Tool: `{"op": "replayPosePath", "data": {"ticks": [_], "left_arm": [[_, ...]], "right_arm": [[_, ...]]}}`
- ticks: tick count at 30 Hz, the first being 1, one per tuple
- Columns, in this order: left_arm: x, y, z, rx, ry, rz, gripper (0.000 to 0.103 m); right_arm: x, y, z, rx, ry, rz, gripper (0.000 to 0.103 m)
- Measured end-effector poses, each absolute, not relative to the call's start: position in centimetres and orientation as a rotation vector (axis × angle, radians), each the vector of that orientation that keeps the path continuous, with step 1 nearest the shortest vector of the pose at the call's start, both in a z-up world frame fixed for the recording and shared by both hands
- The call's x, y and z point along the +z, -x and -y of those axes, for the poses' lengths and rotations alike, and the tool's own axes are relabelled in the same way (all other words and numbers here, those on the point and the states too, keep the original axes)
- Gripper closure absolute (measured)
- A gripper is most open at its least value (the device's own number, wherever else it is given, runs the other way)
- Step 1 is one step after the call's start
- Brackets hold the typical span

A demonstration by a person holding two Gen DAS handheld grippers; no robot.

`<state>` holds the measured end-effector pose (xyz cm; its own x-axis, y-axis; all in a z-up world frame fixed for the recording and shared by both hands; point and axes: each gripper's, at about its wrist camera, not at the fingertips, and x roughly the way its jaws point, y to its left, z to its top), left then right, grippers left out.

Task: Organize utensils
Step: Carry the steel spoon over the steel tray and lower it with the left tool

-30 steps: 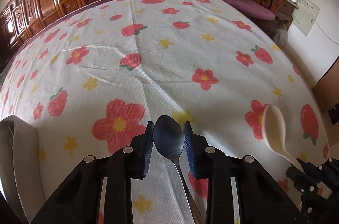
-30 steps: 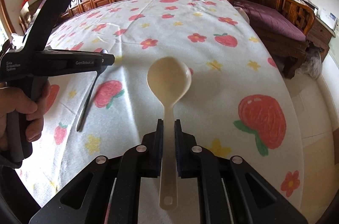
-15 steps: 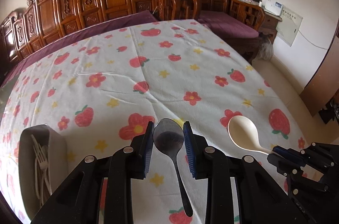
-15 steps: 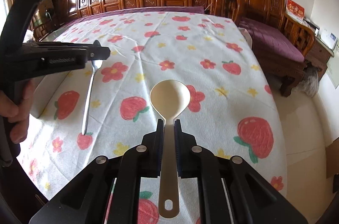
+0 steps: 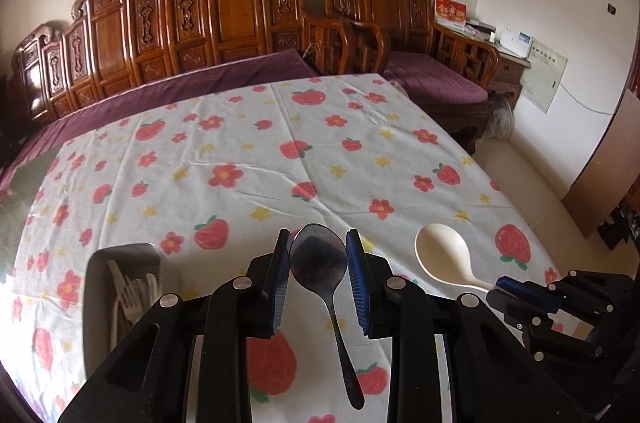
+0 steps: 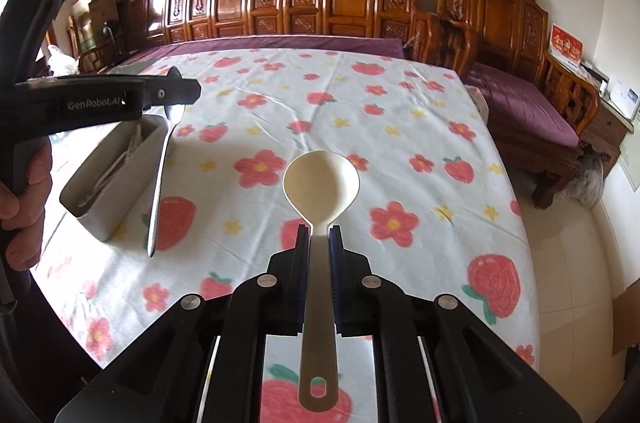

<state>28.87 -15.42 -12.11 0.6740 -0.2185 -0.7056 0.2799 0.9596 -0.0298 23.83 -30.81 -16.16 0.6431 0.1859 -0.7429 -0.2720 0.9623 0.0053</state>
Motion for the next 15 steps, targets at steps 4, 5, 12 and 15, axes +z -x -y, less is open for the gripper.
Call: {"op": "replayPosePath", "data": {"ticks": [4, 5, 12, 15], "left_arm": [[-10.8, -28.2, 13.2, -0.258, -0.082, -0.760, 0.077], [-10.5, -28.1, 12.6, -0.252, -0.082, -0.755, 0.077], [-9.0, -27.6, 8.4, -0.203, -0.078, -0.731, 0.077], [-8.8, -27.5, 7.0, -0.184, -0.077, -0.729, 0.077]], "right_arm": [[-15.4, -23.7, 28.7, 0.287, 0.111, -0.821, 0.091], [-15.2, -23.7, 28.1, 0.294, 0.113, -0.817, 0.091], [-14.7, -23.9, 24.6, 0.335, 0.127, -0.812, 0.091], [-14.8, -24.1, 23.3, 0.350, 0.133, -0.814, 0.091]]}}
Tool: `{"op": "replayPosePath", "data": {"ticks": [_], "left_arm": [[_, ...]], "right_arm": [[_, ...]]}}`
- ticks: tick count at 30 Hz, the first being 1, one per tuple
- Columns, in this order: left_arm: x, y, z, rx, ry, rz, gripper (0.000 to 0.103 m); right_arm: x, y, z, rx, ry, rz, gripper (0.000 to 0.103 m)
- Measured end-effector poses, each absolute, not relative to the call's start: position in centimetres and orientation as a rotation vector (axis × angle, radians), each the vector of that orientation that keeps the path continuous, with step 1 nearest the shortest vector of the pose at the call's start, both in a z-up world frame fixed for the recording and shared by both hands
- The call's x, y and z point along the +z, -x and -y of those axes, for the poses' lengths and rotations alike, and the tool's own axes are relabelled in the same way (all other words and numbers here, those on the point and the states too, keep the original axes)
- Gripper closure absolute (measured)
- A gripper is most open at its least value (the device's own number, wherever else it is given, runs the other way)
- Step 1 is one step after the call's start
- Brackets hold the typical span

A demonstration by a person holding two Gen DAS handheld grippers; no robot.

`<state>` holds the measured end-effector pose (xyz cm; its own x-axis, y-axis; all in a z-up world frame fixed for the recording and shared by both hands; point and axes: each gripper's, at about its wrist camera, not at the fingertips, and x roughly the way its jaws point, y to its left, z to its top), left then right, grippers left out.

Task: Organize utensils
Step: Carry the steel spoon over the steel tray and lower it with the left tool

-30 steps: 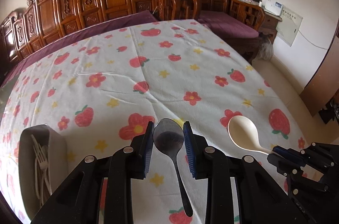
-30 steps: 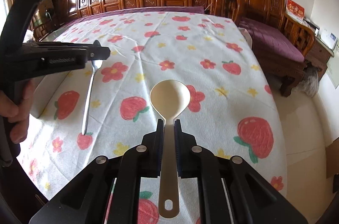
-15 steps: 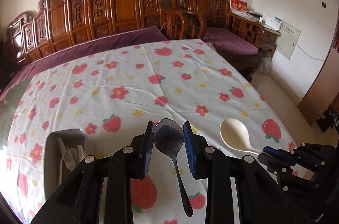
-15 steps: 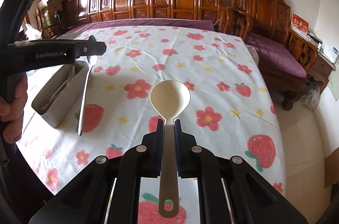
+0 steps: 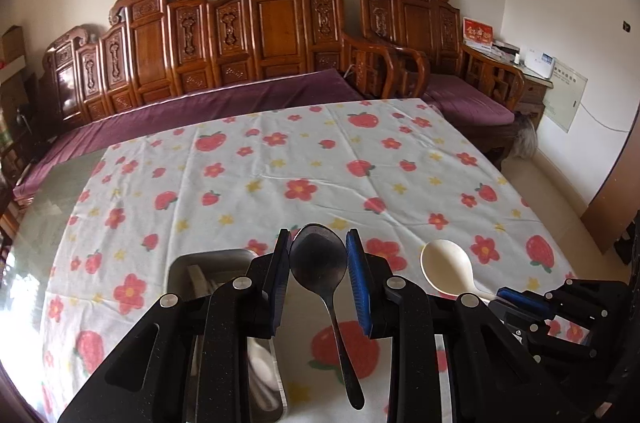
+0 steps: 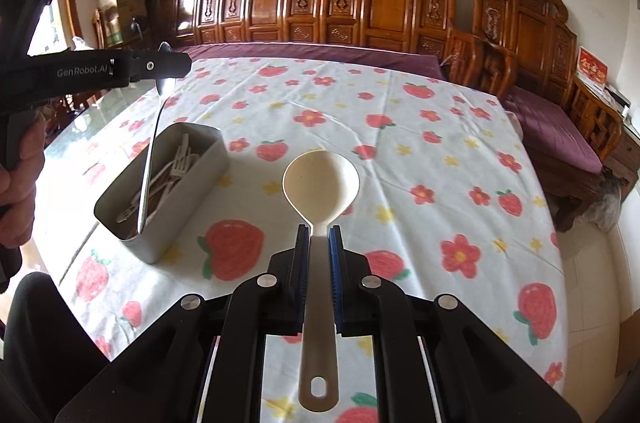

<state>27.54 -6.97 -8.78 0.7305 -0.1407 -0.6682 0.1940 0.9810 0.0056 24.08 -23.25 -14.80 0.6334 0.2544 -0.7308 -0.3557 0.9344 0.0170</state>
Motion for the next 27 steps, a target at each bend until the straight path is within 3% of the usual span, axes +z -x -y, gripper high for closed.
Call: {"op": "replayPosePath", "data": {"ticks": [14, 27], "left_arm": [[-9.8, -28.8, 0.8, -0.117, -0.083, -0.752, 0.077], [-16.4, -31.2, -2.7, -0.084, -0.108, -0.889, 0.077]], "right_arm": [[-15.6, -25.2, 19.1, 0.401, 0.145, -0.824, 0.091], [-17.0, -26.2, 17.2, 0.435, 0.146, -0.845, 0.091]]}}
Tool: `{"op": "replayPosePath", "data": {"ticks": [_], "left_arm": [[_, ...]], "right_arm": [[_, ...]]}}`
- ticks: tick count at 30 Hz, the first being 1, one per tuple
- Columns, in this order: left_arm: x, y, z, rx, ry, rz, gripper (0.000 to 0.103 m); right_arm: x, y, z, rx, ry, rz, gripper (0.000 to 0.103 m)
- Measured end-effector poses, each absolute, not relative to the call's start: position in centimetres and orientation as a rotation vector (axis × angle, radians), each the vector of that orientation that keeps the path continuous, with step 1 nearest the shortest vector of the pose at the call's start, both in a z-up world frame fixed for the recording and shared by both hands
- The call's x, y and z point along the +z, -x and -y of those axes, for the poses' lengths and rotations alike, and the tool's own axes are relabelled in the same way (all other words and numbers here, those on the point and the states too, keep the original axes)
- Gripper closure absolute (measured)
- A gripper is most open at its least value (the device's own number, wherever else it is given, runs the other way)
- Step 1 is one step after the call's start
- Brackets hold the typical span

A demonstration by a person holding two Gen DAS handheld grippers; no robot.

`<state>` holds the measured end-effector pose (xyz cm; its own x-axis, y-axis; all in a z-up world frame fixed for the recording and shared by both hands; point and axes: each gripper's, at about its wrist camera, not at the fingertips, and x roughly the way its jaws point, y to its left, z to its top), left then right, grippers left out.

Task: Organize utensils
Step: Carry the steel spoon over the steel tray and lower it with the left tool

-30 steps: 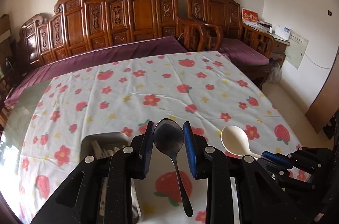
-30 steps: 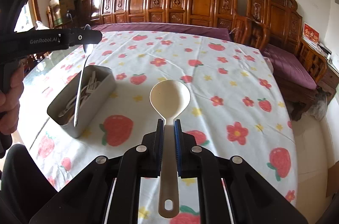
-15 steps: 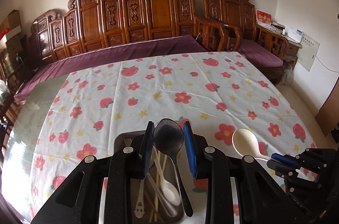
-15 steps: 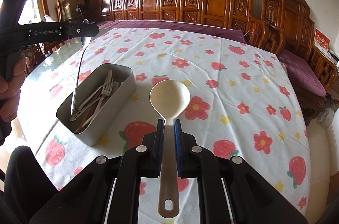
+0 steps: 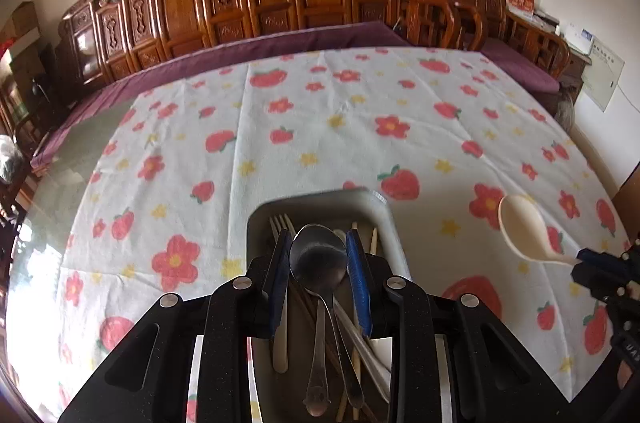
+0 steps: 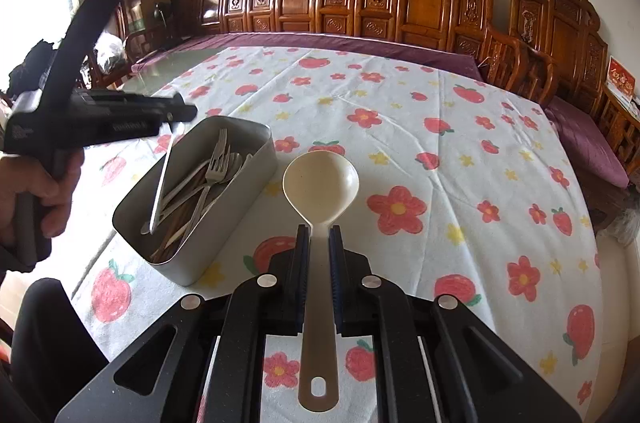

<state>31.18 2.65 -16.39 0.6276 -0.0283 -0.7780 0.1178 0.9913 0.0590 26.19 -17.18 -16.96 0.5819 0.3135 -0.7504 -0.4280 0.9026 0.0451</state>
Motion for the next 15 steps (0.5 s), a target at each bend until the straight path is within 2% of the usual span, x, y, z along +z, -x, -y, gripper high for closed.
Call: {"op": "replayPosePath", "data": {"ticks": [6, 15], "left_arm": [[-19.3, -31.8, -2.9, -0.080, -0.121, -0.943, 0.077], [-21.0, -32.9, -3.4, -0.105, -0.065, -1.002, 0.077]], "right_arm": [[-17.5, -26.4, 16.9, 0.440, 0.150, -0.854, 0.091], [-17.3, -26.0, 16.6, 0.446, 0.139, -0.852, 0.091]]}}
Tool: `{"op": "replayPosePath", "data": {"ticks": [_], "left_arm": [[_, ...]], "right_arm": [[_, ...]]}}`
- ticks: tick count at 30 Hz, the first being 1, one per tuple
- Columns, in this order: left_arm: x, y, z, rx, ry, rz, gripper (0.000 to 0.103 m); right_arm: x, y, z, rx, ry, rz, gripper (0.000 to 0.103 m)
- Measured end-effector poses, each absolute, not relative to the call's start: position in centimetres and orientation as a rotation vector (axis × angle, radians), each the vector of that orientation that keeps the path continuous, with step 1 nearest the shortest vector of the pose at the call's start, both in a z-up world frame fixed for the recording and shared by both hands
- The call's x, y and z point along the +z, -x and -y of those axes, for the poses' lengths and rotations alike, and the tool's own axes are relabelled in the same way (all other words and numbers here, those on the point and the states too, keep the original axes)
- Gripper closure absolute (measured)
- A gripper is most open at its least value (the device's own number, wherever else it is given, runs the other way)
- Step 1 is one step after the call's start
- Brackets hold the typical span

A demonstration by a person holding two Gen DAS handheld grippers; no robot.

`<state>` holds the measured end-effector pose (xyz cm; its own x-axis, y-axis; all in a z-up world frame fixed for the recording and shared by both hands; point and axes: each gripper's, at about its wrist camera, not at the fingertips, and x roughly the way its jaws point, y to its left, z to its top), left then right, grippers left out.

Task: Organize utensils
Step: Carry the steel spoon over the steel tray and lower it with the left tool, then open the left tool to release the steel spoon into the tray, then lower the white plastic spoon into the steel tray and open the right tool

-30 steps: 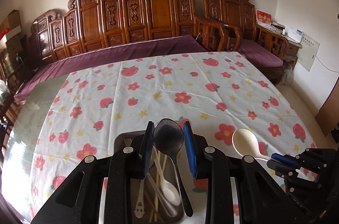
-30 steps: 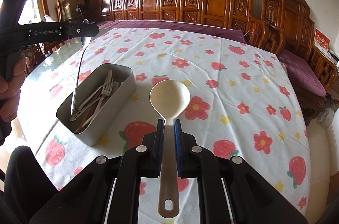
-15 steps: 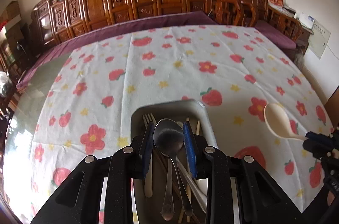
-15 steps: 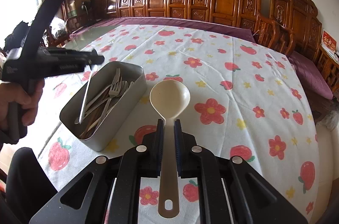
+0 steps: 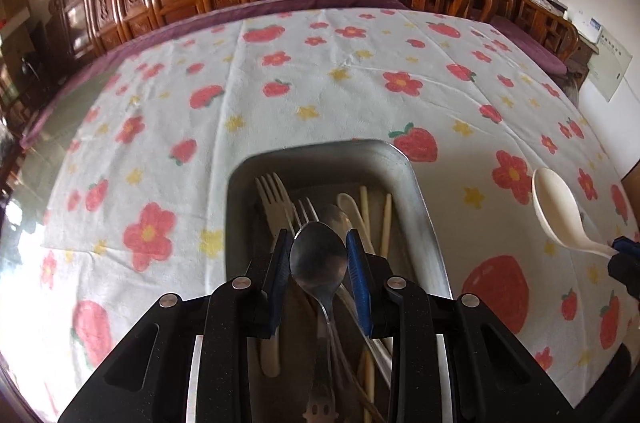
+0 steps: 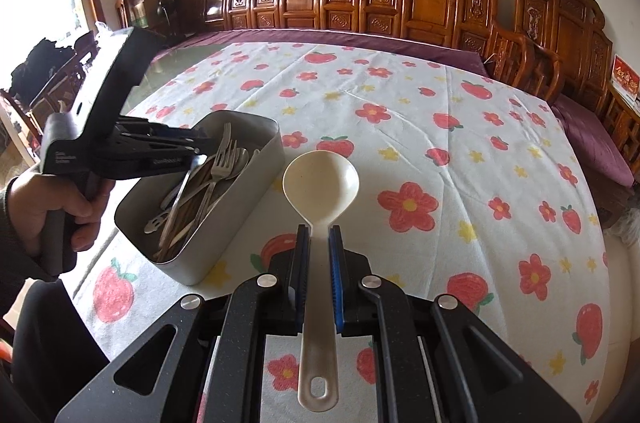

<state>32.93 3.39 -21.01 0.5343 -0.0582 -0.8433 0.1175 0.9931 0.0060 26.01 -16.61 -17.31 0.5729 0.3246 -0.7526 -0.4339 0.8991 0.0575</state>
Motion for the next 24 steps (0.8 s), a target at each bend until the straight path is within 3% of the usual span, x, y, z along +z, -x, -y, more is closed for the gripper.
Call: {"op": "replayPosePath", "data": {"ticks": [5, 10, 18, 24], "left_arm": [[-21.2, -32.9, -3.5, -0.102, -0.045, -0.999, 0.075], [-20.3, -32.0, -4.1, -0.109, -0.042, -0.982, 0.063], [-16.6, -29.3, -6.9, -0.085, -0.049, -0.902, 0.055], [-14.7, -27.7, -9.4, -0.065, -0.047, -0.860, 0.053]], "right_arm": [[-17.3, -25.8, 16.2, 0.447, 0.152, -0.850, 0.091], [-17.0, -25.7, 15.3, 0.447, 0.152, -0.847, 0.091], [-15.6, -25.4, 12.7, 0.466, 0.167, -0.832, 0.091], [-14.5, -25.3, 9.8, 0.490, 0.183, -0.816, 0.091]]}}
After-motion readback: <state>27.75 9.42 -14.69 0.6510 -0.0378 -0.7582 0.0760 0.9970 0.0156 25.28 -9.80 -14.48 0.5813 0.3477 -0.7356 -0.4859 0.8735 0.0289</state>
